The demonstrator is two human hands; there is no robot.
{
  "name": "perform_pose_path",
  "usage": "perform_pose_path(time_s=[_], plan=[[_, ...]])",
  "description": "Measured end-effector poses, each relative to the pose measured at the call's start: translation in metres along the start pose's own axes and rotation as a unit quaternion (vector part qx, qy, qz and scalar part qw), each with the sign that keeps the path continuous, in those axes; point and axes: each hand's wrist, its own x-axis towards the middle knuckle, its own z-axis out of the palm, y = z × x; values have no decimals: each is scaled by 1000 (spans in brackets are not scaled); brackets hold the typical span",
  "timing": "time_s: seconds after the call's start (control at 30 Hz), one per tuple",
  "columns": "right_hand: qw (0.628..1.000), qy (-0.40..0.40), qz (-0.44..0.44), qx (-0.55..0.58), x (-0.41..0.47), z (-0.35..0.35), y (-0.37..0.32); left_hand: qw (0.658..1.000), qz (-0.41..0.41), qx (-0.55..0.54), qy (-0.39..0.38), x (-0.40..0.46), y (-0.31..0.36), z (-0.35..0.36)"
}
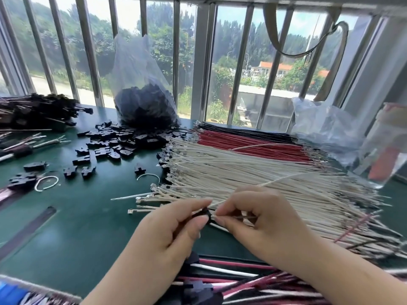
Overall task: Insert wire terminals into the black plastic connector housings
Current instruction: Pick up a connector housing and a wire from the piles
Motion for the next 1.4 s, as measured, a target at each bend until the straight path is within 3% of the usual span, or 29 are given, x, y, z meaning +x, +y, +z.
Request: perform_pose_path(time_s=[0.3, 0.47, 0.57, 0.67, 0.97, 1.13, 1.4], plan=[[999, 25, 30, -11, 1, 0, -3, 996, -43, -73, 0, 3, 1, 0], [995, 84, 59, -11, 4, -7, -1, 992, -46, -110, 51, 6, -1, -5], [998, 51, 46, -3, 2, -6, -3, 971, -90, -205, 85, 10, -2, -10], [1000, 13, 16, 5, 0, -3, -6, 952, -110, -278, 70, 11, 1, -10], [999, -9, 4, 45, -2, -10, -5, 941, -102, -306, 97, 15, 0, -5], [999, -18, 13, 47, -2, -8, -9, 939, -105, -289, 155, 16, -7, 0], [999, 8, 19, 24, -3, -6, -6, 942, -127, -293, 106, 13, -3, 5]])
